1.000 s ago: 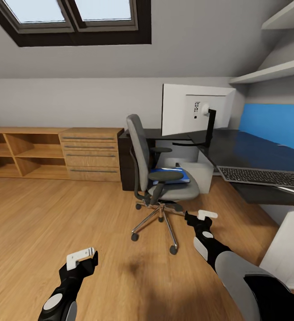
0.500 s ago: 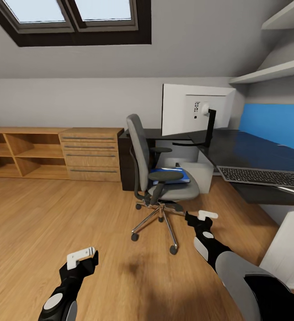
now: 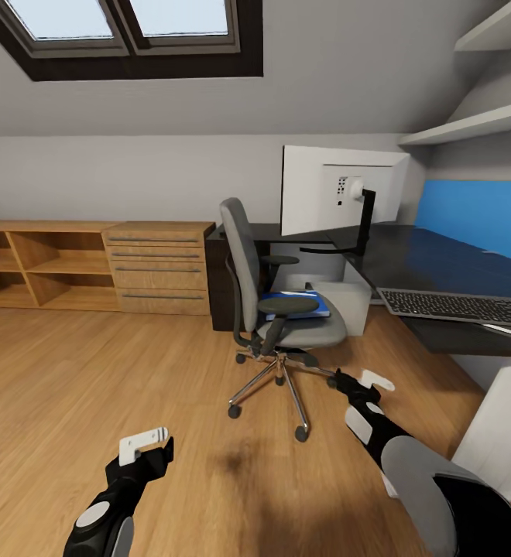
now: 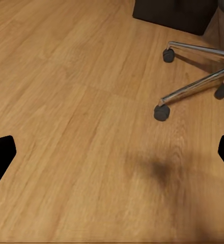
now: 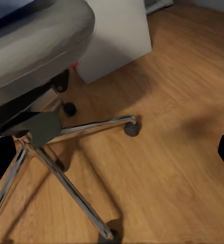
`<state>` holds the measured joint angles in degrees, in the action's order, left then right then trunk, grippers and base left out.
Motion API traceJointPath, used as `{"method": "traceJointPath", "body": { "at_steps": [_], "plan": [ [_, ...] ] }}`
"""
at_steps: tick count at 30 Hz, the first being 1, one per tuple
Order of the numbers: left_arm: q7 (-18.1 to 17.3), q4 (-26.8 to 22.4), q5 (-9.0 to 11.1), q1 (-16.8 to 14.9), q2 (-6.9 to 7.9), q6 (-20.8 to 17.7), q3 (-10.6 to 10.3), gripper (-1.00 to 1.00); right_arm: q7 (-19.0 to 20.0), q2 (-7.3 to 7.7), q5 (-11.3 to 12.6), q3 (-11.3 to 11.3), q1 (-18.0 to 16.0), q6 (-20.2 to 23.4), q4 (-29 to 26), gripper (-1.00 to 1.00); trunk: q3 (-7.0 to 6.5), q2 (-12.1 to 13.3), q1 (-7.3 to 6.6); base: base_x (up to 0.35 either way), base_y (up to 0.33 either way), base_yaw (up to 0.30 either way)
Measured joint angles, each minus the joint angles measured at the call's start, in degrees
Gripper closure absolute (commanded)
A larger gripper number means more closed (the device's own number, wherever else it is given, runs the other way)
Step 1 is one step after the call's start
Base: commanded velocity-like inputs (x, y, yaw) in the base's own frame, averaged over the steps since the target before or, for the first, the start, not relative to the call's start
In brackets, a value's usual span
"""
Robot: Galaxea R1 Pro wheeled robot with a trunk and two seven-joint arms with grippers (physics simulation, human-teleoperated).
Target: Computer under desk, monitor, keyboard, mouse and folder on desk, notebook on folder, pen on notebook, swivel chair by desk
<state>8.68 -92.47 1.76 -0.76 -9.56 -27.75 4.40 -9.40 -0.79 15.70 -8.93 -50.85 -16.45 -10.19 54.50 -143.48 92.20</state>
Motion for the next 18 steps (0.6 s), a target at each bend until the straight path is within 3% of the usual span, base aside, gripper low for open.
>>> {"method": "traceJointPath", "body": {
  "at_steps": [4, 10, 17, 18],
  "plan": [
    [0.00, -0.11, 0.00, 0.00, 0.05, -0.68, 0.13, -1.00, 1.21, 0.88, 2.87, -1.92, 0.00, 1.74, -0.20, -1.00, 0.00, 0.00, 0.00, 0.000, 0.000, 0.000],
    [0.05, -0.16, -0.01, 0.00, 0.08, -1.08, 0.24, -1.00, 2.19, 1.78, 8.53, -2.87, 0.00, 4.83, -1.33, -1.00, 0.00, 0.00, 0.00, 0.000, 0.000, 0.000],
    [0.30, -0.19, -0.02, 0.00, 0.09, -1.20, 0.51, -1.00, 2.56, 2.47, 18.38, -2.96, -0.01, 11.62, -7.40, -1.00, 0.00, 0.00, 0.00, 0.000, 0.000, 0.000],
    [0.33, -0.22, -0.05, 0.00, 0.10, -1.22, 0.56, -1.00, 2.58, 3.05, 21.26, -2.93, -0.02, 14.71, -9.26, -1.00, 0.00, 0.00, 0.00, 0.000, 0.000, 0.000]
  ]
}}
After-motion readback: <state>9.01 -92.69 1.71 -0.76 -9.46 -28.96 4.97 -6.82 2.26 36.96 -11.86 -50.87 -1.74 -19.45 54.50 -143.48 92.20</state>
